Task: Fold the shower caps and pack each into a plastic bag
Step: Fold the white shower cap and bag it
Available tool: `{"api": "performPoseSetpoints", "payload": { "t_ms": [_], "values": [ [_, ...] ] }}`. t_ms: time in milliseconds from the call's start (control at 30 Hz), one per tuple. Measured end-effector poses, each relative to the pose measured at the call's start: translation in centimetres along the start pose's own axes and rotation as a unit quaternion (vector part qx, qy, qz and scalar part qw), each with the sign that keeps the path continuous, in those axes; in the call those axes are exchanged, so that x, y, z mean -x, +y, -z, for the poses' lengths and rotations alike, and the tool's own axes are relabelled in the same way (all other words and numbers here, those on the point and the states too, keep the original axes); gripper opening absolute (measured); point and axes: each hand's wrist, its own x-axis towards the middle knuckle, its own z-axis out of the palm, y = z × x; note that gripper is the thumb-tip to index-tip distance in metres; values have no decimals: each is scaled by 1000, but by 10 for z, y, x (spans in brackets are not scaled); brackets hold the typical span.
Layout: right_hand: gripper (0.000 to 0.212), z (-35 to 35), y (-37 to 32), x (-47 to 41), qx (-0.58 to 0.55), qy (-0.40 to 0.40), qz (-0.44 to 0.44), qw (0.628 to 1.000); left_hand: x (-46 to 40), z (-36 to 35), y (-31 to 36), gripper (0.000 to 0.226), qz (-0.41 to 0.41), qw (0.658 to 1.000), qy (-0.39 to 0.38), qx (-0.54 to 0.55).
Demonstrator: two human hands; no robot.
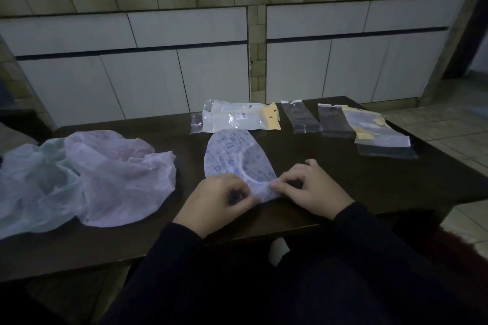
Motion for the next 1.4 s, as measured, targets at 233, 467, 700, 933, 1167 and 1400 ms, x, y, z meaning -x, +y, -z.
{"api": "performPoseSetpoints", "payload": {
  "t_ms": [233,467,700,933,1167,1400],
  "values": [
    [27,1,-10,-13,-17,-16,-100,995,-5,-2,3,26,136,988,-39,57],
    [30,0,-11,-6,52,3,-93,994,-10,-1,5,24,144,988,-55,-3],
    [14,-5,-11,-3,159,35,72,984,1,-11,-2,17,18,1000,-20,-3],
    [37,7,-6,-4,176,-41,87,980,-1,-1,-1,28,53,997,-54,32],
    [33,1,-5,-12,168,-10,80,983,-5,6,-3,13,117,988,-70,76],
    [24,-6,-1,-10,100,14,40,994,-6,9,-6,13,160,980,-33,113]
  ]
}}
